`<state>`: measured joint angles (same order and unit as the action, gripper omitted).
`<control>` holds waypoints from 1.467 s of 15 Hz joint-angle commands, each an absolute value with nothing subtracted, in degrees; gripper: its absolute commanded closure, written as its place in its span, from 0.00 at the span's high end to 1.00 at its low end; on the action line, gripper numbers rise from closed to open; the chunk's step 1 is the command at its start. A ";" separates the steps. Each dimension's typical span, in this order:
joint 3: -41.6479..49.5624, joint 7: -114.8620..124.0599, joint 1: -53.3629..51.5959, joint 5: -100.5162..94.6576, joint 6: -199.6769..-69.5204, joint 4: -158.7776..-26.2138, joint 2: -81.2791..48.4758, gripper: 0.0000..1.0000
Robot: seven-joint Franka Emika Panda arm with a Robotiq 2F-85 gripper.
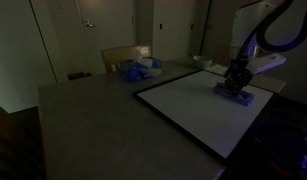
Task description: Wipe the whiteboard with the blue cloth
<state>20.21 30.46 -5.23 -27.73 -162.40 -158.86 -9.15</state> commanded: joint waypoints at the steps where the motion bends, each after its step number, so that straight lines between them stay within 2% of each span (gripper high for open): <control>1: 18.98 30.60 -4.02 -27.92 -161.96 -158.72 -8.82 0.11; 3: 18.58 30.61 -4.08 -27.87 -161.93 -158.68 -8.79 0.11; 4: 18.56 30.61 -4.08 -27.86 -161.93 -158.68 -8.79 0.03; 22: 28.48 29.12 3.05 -39.32 -163.89 -153.22 -18.16 0.03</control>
<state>27.07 30.00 1.03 -36.75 -162.35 -156.10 -11.83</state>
